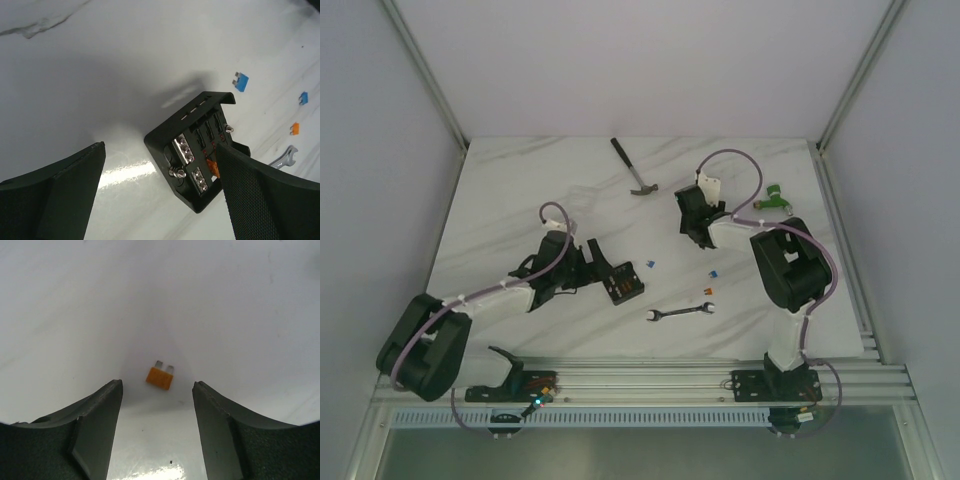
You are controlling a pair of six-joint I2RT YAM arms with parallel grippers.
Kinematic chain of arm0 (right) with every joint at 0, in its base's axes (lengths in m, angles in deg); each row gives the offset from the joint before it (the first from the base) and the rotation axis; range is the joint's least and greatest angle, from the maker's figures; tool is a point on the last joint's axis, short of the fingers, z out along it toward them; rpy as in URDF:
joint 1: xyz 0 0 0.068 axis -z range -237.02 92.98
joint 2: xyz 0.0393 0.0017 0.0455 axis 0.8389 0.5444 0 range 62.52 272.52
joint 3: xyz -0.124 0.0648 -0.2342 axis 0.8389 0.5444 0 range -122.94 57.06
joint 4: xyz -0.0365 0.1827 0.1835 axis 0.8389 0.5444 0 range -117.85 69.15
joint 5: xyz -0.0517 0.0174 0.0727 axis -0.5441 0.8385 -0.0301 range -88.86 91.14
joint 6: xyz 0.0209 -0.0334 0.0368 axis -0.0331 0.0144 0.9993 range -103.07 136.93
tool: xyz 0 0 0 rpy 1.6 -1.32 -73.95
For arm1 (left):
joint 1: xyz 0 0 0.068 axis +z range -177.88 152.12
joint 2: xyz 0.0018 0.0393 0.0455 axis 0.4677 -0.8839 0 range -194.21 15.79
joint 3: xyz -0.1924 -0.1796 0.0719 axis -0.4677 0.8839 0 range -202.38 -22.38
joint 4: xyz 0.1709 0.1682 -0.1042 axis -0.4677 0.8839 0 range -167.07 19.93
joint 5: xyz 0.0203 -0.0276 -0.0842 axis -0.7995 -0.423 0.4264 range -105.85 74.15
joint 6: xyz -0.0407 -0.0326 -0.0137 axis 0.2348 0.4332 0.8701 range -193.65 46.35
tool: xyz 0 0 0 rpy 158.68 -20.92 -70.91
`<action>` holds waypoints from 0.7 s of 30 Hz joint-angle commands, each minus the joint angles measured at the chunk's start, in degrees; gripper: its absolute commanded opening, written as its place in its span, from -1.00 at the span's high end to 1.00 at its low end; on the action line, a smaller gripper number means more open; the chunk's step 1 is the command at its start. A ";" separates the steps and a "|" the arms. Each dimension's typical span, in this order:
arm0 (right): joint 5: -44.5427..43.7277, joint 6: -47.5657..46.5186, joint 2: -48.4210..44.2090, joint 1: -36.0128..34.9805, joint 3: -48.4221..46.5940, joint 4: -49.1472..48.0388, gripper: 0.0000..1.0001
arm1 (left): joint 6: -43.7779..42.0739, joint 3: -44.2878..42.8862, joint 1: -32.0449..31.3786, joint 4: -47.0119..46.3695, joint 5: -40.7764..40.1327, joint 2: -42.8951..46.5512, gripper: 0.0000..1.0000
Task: Snap on the fuse box
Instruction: Place the fuse box base at the center of the board.
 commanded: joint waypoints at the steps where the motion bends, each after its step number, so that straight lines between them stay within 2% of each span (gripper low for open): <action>1: -3.68 1.30 2.04 0.89 -1.64 -1.46 -0.28 | -1.08 -3.21 -0.99 -1.58 1.29 -3.78 -1.00; 21: -4.16 0.05 -2.22 1.82 4.08 -1.27 -0.17 | -1.87 -11.05 -1.37 -6.15 12.41 -17.26 -1.00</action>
